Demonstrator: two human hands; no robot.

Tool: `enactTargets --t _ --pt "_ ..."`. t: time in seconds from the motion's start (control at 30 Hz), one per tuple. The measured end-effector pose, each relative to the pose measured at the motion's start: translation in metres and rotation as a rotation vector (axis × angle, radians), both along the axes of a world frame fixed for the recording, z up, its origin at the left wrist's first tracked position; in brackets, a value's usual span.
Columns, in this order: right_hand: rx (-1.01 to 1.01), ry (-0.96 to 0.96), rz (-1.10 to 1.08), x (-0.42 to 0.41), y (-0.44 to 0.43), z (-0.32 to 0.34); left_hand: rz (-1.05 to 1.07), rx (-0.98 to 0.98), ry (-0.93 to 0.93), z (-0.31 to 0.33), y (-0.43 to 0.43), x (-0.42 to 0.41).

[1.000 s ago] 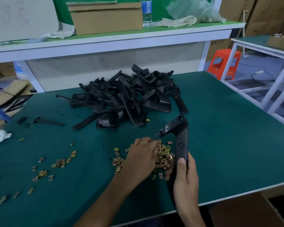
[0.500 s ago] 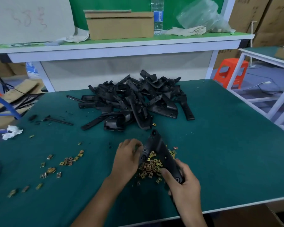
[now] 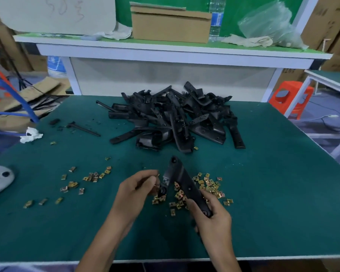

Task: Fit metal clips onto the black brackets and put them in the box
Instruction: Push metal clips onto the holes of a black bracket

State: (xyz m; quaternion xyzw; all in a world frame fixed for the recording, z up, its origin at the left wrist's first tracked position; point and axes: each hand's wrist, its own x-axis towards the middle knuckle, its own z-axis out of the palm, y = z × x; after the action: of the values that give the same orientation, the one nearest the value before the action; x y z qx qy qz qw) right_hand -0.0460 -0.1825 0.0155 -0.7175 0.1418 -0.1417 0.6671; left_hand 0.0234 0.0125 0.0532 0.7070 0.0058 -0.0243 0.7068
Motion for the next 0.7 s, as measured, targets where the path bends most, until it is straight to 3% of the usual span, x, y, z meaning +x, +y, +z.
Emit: enactTargets --t 0.1,0.23,0.7 --pt "-0.029 0.003 0.013 0.001 0.000 -0.001 -0.017 -0.073 0.062 0.001 0.000 -0.004" --pt "-0.068 0.002 0.029 0.001 0.000 -0.001 -0.099 0.005 0.058 -0.005 0.001 -0.008" --pt "-0.210 -0.035 0.068 0.002 0.003 0.000 -0.080 0.079 0.040 -0.003 0.003 -0.008"
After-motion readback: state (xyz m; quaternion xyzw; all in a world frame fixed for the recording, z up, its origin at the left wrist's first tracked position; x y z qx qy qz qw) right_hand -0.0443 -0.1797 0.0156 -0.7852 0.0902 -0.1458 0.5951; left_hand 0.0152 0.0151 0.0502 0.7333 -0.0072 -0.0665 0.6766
